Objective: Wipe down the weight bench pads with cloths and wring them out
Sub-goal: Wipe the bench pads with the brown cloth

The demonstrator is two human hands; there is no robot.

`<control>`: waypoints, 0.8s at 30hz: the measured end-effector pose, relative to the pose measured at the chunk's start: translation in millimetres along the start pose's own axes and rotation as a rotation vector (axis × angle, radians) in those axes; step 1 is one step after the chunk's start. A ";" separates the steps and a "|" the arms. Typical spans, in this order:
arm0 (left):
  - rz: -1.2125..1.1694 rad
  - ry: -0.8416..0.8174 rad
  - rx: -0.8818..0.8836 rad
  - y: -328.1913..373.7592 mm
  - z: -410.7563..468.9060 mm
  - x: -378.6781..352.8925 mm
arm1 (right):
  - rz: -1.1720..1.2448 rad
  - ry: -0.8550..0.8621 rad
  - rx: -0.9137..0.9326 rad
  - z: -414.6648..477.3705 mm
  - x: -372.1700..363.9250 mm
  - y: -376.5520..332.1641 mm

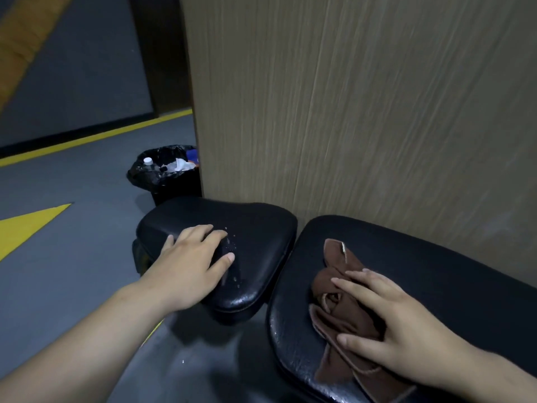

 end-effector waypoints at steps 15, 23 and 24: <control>-0.006 0.004 0.185 -94.7 43.5 2.7 | -0.046 -0.001 0.045 177.9 -45.7 -73.1; -0.073 0.182 0.266 -110.1 59.4 22.2 | -0.101 -0.087 0.169 262.7 -68.8 -129.1; -0.078 0.196 0.271 -110.6 59.7 24.5 | -0.096 -0.086 0.150 275.8 -69.0 -127.3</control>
Point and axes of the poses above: each hand's wrist, its own z-axis towards the middle knuckle, its own x-axis out of the back of the hand, y = z × x, the point moved 8 cm from there along z, towards the middle knuckle, and after that the axes turned 9 degrees about x, right-handed, at the moved point
